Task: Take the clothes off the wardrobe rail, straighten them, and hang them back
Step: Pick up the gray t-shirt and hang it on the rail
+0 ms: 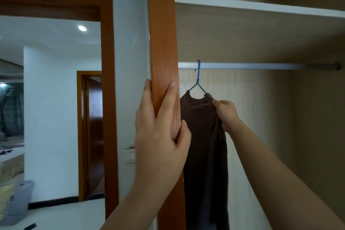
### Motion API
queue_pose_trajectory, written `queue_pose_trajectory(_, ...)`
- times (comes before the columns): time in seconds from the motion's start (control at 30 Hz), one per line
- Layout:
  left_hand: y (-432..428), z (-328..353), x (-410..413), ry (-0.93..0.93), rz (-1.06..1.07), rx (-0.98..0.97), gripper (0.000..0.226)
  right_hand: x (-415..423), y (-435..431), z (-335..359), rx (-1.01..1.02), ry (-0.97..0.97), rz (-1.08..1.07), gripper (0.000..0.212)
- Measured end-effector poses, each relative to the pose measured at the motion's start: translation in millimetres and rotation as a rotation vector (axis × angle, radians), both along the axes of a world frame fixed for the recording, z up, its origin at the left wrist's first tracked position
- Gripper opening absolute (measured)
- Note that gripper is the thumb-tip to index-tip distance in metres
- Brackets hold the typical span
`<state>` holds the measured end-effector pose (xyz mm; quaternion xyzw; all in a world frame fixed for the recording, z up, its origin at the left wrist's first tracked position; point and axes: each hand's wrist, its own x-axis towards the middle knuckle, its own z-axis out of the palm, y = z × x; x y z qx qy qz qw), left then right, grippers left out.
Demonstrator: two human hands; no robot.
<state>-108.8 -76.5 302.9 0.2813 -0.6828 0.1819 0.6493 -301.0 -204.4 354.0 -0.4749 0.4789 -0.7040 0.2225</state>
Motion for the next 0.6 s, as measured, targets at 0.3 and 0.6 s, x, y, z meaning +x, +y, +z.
queue_pose_trajectory(0.3,4,0,0,0.027,0.036,0.001,0.061,-2,28,-35,0.011,0.239,-0.147,0.02)
queue_pose_trajectory(0.6,41,-49,-25,0.027,0.082,-0.257,0.024,-39,113,-151,0.232,0.373,-0.198,0.015)
